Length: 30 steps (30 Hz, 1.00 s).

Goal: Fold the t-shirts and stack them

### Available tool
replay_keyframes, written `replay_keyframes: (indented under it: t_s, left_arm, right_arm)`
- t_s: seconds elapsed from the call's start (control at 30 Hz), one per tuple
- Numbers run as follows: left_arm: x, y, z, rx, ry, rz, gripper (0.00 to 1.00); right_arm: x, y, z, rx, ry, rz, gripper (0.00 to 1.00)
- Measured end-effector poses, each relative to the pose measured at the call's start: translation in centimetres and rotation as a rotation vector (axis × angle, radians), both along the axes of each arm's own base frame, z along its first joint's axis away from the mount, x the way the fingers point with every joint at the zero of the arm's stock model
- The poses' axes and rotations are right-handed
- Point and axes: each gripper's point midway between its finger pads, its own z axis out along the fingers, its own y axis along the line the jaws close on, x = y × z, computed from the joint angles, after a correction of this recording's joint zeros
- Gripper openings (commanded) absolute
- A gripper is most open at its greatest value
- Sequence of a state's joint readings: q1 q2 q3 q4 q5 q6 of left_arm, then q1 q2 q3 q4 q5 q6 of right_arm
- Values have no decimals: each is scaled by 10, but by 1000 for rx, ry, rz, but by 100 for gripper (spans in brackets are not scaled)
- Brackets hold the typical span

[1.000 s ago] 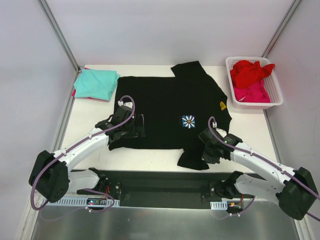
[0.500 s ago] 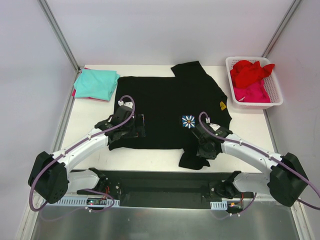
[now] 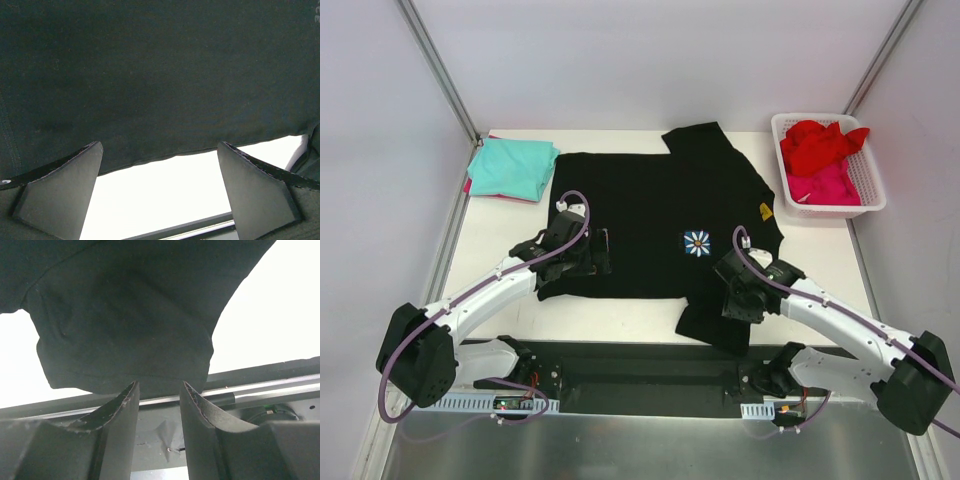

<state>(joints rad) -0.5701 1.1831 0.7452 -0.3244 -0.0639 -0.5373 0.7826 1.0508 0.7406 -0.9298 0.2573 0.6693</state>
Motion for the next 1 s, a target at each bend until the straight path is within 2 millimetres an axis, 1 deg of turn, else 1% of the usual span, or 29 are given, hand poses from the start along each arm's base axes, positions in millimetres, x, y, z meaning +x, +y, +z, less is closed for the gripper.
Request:
replay_keyframes:
  t_s: [0.27, 0.4, 0.7, 0.8, 0.9, 1.0]
  left_arm:
    - [-2, -2, 0, 0, 2, -5, 99]
    - [-3, -3, -1, 2, 4, -11, 99]
    - [-3, -3, -1, 2, 4, -11, 99]
    - [-3, -3, -1, 2, 4, -11, 99]
    - [-3, -3, -1, 1, 4, -11, 99]
    - [-3, -3, -1, 1, 4, -11, 99]
  right_arm:
    - [-13, -1, -3, -15, 34, 18, 39]
    - [-22, -1, -11, -35, 73, 30, 37]
    - [-42, -4, -26, -73, 123, 22, 38]
    - [-50, -7, -27, -88, 115, 7, 38]
    - [-52, -9, -23, -75, 80, -27, 38]
    - [-56, -16, -25, -55, 56, -75, 38]
